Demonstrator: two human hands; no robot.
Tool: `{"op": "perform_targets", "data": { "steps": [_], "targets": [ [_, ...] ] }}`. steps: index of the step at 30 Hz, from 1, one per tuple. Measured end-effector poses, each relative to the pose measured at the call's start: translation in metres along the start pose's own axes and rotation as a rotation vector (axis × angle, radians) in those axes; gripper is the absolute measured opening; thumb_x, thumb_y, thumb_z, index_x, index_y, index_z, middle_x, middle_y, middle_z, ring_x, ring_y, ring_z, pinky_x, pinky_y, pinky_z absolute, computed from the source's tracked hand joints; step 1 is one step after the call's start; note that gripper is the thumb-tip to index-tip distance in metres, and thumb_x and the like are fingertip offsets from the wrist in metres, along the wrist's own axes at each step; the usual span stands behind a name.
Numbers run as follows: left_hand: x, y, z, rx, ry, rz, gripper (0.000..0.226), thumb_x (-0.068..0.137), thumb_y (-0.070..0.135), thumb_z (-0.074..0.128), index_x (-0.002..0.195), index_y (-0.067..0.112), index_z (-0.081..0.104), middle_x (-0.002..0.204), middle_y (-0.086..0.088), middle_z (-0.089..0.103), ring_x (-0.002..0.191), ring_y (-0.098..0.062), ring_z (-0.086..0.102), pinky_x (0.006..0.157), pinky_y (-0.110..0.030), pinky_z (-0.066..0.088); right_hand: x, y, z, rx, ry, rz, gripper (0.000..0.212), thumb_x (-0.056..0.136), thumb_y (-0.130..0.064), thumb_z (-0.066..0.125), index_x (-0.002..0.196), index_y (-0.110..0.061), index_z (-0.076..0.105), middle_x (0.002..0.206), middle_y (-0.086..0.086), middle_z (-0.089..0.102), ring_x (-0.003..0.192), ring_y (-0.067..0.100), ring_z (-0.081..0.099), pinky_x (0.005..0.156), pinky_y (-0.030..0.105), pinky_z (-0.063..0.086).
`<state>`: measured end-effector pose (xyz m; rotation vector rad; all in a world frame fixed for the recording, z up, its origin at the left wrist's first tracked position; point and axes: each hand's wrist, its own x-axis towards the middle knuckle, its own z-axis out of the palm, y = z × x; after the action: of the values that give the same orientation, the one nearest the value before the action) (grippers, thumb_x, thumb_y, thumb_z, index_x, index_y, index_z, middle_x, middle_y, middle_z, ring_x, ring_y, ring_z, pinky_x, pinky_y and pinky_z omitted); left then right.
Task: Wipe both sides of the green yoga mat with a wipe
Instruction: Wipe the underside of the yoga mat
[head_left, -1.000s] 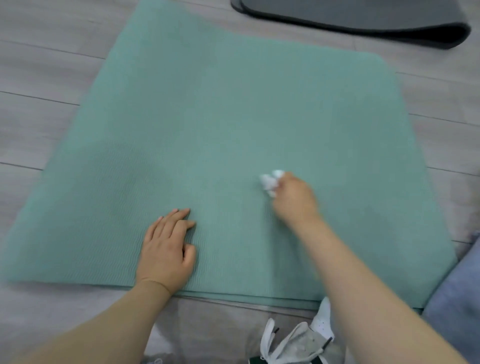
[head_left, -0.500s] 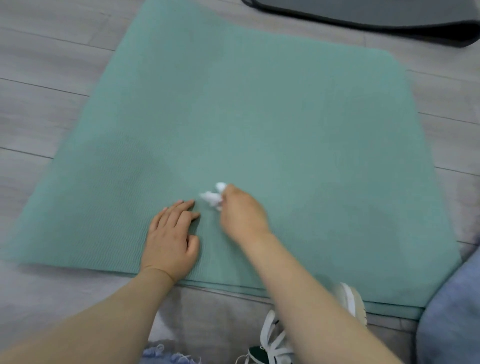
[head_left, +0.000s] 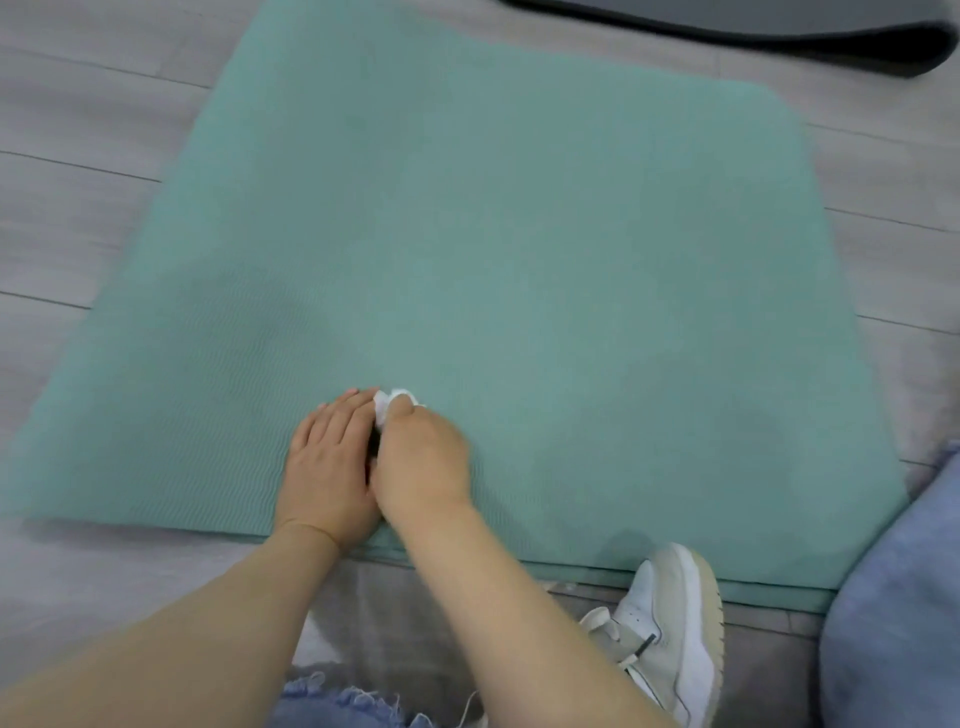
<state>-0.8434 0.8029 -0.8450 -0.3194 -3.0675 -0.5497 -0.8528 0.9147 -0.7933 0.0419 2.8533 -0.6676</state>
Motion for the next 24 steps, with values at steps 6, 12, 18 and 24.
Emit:
{"op": "perform_targets", "data": {
  "steps": [6, 12, 18, 24],
  "targets": [
    [0.0, 0.002, -0.003, 0.021, -0.007, 0.01, 0.064, 0.074, 0.027, 0.036, 0.131, 0.012, 0.06, 0.138, -0.004, 0.056, 0.13, -0.023, 0.046, 0.113, -0.038, 0.024, -0.003, 0.136, -0.074, -0.161, 0.065, 0.354, 0.033, 0.097, -0.029, 0.042, 0.126, -0.015, 0.052, 0.126, 0.011, 0.059, 0.11, 0.029, 0.059, 0.085, 0.034, 0.045],
    [0.0, 0.002, -0.002, 0.021, -0.006, 0.005, 0.063, 0.074, 0.027, 0.036, 0.129, 0.012, 0.061, 0.137, -0.004, 0.057, 0.13, -0.023, 0.046, 0.114, -0.038, 0.023, -0.013, 0.138, -0.06, -0.138, 0.132, 0.588, 0.032, 0.098, -0.026, 0.04, 0.124, -0.013, 0.053, 0.122, 0.009, 0.062, 0.111, 0.028, 0.059, 0.085, 0.033, 0.046],
    [-0.001, -0.001, 0.0, -0.012, 0.02, 0.019, 0.055, 0.082, 0.028, 0.038, 0.13, 0.013, 0.061, 0.139, -0.004, 0.056, 0.132, -0.025, 0.046, 0.113, -0.038, 0.024, -0.022, 0.012, -0.013, -0.04, -0.102, -0.1, 0.026, 0.096, -0.023, 0.046, 0.12, -0.015, 0.051, 0.11, 0.011, 0.065, 0.099, 0.032, 0.063, 0.072, 0.034, 0.044],
    [-0.002, 0.0, -0.001, 0.012, 0.001, 0.015, 0.061, 0.076, 0.025, 0.034, 0.13, 0.011, 0.061, 0.139, -0.005, 0.056, 0.132, -0.024, 0.046, 0.113, -0.04, 0.026, -0.036, 0.151, -0.088, -0.307, -0.035, 0.47, 0.035, 0.088, -0.016, 0.05, 0.123, -0.01, 0.049, 0.114, 0.012, 0.064, 0.106, 0.03, 0.06, 0.076, 0.032, 0.044]
  ]
}}
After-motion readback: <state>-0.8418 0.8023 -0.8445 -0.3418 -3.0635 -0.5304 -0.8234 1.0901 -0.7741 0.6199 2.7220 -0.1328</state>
